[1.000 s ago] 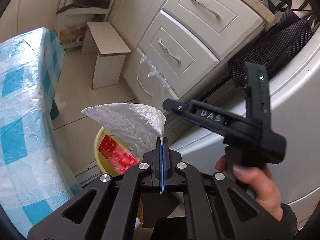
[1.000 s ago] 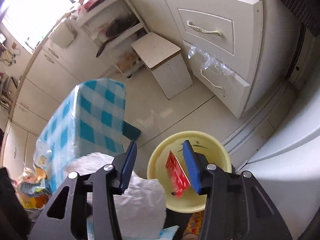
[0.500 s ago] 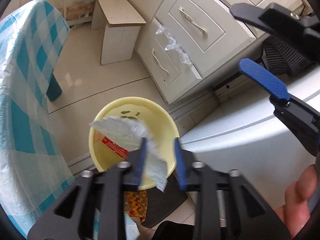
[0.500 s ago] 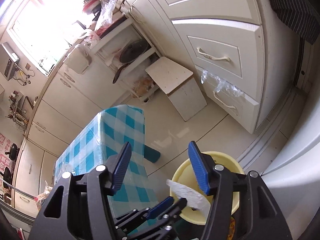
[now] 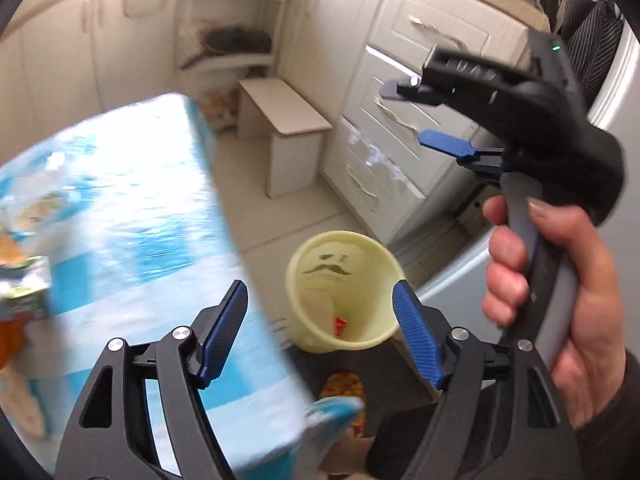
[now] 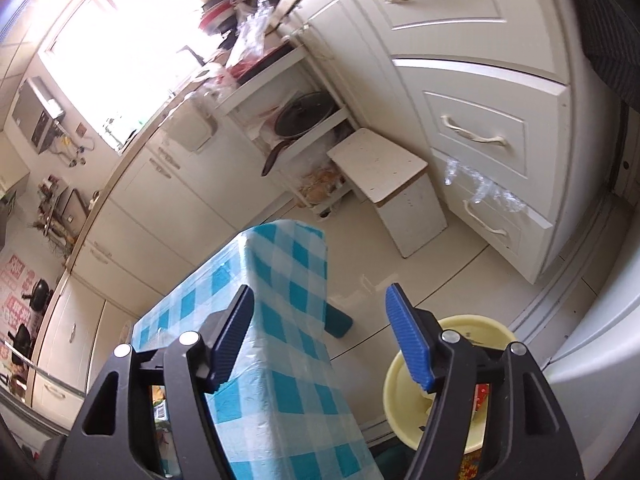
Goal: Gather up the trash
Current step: 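Carry both items to the yellow bin and open both tools over it, then grasp the red-and-yellow snack bag with the left tool while the right tool grasps the white plastic bag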
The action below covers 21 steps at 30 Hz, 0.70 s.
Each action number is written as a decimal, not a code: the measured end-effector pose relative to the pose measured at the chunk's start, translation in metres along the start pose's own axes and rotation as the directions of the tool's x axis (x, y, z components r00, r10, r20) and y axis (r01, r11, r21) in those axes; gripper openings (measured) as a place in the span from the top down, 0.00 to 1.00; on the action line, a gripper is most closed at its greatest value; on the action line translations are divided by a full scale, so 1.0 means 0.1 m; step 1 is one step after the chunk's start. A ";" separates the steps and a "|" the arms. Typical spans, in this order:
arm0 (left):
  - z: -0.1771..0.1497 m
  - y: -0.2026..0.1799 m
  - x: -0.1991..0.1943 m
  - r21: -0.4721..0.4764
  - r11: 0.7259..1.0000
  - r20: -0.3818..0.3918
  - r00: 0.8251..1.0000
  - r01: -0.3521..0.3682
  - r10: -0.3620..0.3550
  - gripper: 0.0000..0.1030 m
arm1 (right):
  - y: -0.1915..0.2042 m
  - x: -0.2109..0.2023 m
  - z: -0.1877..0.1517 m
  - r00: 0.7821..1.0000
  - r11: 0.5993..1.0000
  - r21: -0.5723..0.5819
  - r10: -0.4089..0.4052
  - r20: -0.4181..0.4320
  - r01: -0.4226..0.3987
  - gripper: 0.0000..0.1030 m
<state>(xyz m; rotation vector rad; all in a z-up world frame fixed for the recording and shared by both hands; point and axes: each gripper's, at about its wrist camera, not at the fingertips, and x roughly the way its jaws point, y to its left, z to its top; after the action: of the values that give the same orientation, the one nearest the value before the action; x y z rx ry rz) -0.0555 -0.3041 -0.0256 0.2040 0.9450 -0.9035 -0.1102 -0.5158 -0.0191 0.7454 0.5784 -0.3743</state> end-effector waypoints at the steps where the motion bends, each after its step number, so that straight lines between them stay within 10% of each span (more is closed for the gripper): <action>1: -0.06 0.12 -0.18 -0.004 0.999 0.025 0.999 -0.036 0.036 0.30 | 0.09 0.03 -0.03 1.000 1.000 -0.015 0.011 -0.008 -0.011 0.35; 3: -0.19 0.35 -0.52 -0.031 0.989 0.083 0.986 -0.143 0.145 0.30 | 0.26 0.06 -0.09 0.999 0.999 -0.045 0.027 -0.018 -0.028 0.34; 5: -0.36 0.60 -0.89 -0.072 0.949 0.158 0.936 -0.308 0.315 0.29 | 0.42 0.08 -0.17 0.999 0.996 -0.075 0.040 -0.027 -0.042 0.32; 10: -0.65 1.19 -1.44 -0.208 0.746 0.220 0.713 -0.632 0.665 0.20 | 0.81 0.19 -0.39 0.995 0.985 -0.151 0.071 -0.070 -0.081 0.31; 17: -0.67 1.78 -1.34 -0.206 0.698 0.148 0.683 -0.686 0.715 0.19 | 1.19 0.35 -0.63 0.990 0.967 -0.235 0.076 -0.116 -0.101 0.31; 21: -0.64 1.94 -1.22 -0.157 0.724 0.134 0.712 -0.672 0.690 0.19 | 1.33 0.45 -0.70 0.988 0.959 -0.260 0.076 -0.137 -0.110 0.31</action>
<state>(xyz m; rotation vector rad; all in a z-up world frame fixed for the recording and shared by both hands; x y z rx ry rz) 0.0180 -0.0783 -0.0124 0.3540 0.6525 -0.1727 -0.0316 -0.3801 -0.0185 0.5361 0.6947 -0.1574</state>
